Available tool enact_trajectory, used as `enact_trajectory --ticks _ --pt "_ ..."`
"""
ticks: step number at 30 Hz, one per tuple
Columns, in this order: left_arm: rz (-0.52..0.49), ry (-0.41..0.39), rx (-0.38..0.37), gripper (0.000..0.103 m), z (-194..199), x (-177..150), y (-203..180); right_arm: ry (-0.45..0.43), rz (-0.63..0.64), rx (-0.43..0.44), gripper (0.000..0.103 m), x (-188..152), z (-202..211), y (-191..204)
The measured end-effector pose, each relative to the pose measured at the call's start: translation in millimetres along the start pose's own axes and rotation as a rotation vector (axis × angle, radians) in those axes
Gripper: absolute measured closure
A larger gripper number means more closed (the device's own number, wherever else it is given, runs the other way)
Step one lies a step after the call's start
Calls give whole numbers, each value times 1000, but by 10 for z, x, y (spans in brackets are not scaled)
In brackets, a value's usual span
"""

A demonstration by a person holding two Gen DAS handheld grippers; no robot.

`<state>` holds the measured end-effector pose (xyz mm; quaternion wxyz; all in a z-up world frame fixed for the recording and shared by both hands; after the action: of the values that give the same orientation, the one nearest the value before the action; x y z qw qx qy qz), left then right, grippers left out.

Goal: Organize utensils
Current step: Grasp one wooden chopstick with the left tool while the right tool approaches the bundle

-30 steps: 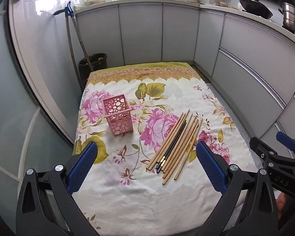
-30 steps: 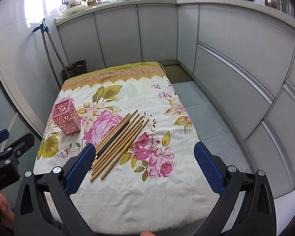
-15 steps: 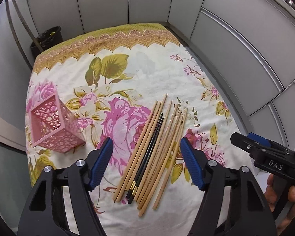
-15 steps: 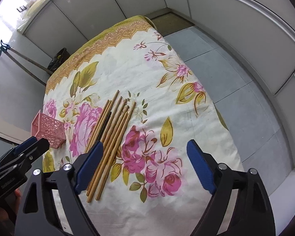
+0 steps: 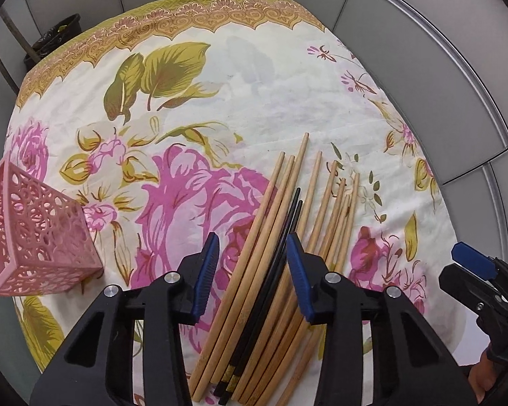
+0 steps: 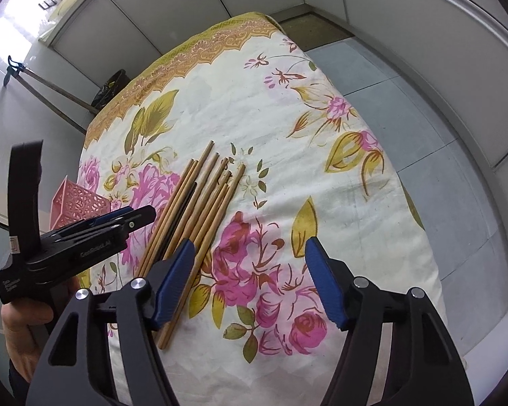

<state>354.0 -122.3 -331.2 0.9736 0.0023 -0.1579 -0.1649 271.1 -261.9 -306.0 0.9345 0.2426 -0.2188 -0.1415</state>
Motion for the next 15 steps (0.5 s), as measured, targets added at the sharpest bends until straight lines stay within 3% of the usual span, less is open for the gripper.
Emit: enact_trajectory --ticks 5,15 --pt "9 37 -8 84 -177 24 44 8 8 1 36 14 -63 19" --pt "-83 48 58 89 -370 99 28 4 0 18 36 28 -82 36"
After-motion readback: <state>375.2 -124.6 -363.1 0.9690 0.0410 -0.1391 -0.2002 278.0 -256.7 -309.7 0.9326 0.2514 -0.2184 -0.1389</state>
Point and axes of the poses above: each gripper's, at about its wrist camera, not at the fingertips, and z roughly against the way its jaws point, y to its left, x to its top, the point moved 9 cm from there along -z, roughly the way its jaws point, and after that the axes turned 9 degrees about x, right-handed, at the moved point
